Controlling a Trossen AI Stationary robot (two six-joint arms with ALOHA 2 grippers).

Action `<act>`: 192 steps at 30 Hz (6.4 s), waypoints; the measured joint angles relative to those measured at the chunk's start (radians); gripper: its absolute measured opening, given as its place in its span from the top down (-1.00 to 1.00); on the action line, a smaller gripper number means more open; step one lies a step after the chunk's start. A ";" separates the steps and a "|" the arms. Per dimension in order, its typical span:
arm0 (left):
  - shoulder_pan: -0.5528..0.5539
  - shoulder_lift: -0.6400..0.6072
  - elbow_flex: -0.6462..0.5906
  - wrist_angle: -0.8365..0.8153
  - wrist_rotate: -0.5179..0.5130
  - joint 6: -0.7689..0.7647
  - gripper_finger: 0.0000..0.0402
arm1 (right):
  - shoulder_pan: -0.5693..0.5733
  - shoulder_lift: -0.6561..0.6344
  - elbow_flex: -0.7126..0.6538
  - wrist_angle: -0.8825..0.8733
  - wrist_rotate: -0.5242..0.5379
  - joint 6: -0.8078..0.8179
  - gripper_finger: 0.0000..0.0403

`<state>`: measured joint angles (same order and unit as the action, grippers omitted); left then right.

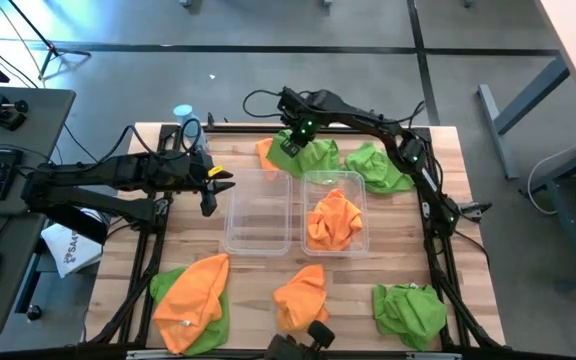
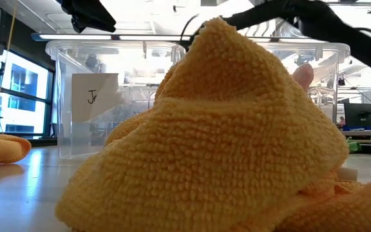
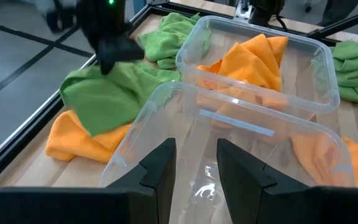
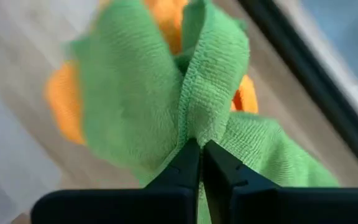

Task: Sort microfiber towel by color & place in baskets
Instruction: Put the green towel into the left transparent bin, then put the orange towel into the right transparent bin

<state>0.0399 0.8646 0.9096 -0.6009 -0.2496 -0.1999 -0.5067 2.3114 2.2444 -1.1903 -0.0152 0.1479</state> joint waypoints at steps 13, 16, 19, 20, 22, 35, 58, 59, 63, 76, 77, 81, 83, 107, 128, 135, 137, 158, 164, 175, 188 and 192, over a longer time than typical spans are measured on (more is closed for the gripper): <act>0.000 0.000 0.000 -0.004 0.000 -0.007 0.47 | 0.096 -0.385 0.000 0.019 0.132 -0.018 0.99; 0.000 0.000 0.000 -0.004 -0.001 -0.007 0.47 | 0.129 -0.456 0.000 0.078 0.146 -0.018 1.00; 0.000 0.000 0.000 -0.004 -0.005 -0.004 0.47 | 0.167 -0.503 0.000 0.161 0.141 -0.018 1.00; 0.000 0.000 0.000 -0.005 -0.005 0.001 0.47 | 0.181 -0.512 0.000 0.190 0.133 -0.018 1.00; 0.000 0.000 0.000 -0.005 -0.005 0.010 0.47 | 0.210 -0.517 0.000 0.241 0.109 -0.018 1.00; 0.000 -0.082 0.000 -0.054 -0.027 0.046 0.47 | 0.430 -0.501 -0.001 0.398 0.067 -0.125 1.00; 0.000 -0.178 0.000 -0.078 -0.029 0.046 0.47 | 0.472 -0.262 -0.003 0.183 -0.016 -0.103 1.00; 0.000 -0.178 0.000 -0.077 -0.019 0.046 0.47 | 0.471 -0.247 -0.003 0.189 -0.021 -0.103 1.00; 0.000 -0.178 0.000 -0.080 0.021 0.047 0.47 | 0.467 -0.183 -0.003 0.178 -0.024 -0.109 1.00; -0.001 -0.178 0.000 -0.088 0.060 0.109 0.47 | 0.470 -0.044 -0.003 0.250 -0.068 -0.105 1.00; -0.001 -0.178 0.000 -0.093 0.065 0.109 0.47 | 0.470 -0.038 -0.003 0.255 -0.068 -0.098 1.00; -0.001 -0.179 0.000 -0.116 0.094 0.108 0.47 | 0.470 -0.031 -0.003 0.256 -0.068 -0.025 0.93; -0.001 -0.179 0.000 -0.132 0.105 0.107 0.47 | 0.470 -0.032 -0.003 0.256 -0.068 -0.012 0.84; -0.283 -0.031 0.001 0.030 0.022 -0.202 0.71 | 0.579 -0.252 0.070 -0.147 0.188 0.088 0.63; -0.649 0.321 0.265 -0.109 -0.282 -0.462 1.00 | 0.985 -0.548 -0.139 -0.353 0.601 0.485 1.00; -0.729 0.336 0.285 -0.113 -0.328 -0.554 1.00 | 1.117 -0.799 -0.630 0.035 0.606 0.667 1.00; -0.746 0.344 0.285 -0.113 -0.330 -0.578 1.00 | 1.155 -0.876 -0.766 0.182 0.607 0.708 1.00; -0.797 0.477 0.283 -0.414 0.026 -1.107 1.00 | 1.372 -1.094 -1.176 0.360 0.626 1.154 1.00; -0.816 0.571 0.260 -0.408 0.086 -1.151 0.97 | 1.372 -1.094 -1.176 0.329 0.626 1.154 1.00; -0.813 0.714 0.232 -0.398 0.167 -1.347 0.56 | 1.372 -1.094 -1.176 0.311 0.644 1.154 1.00; -0.806 0.881 0.232 -0.404 0.248 -1.388 0.37 | 1.372 -1.094 -1.175 0.312 0.644 1.154 1.00; -0.806 0.926 0.232 -0.403 0.249 -1.387 0.37 | 1.372 -1.094 -1.175 0.311 0.644 1.153 1.00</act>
<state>-0.7658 1.7911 1.1412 -1.0037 -0.0002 -1.5864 0.8650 1.2175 1.0698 -0.8789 0.6288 1.3011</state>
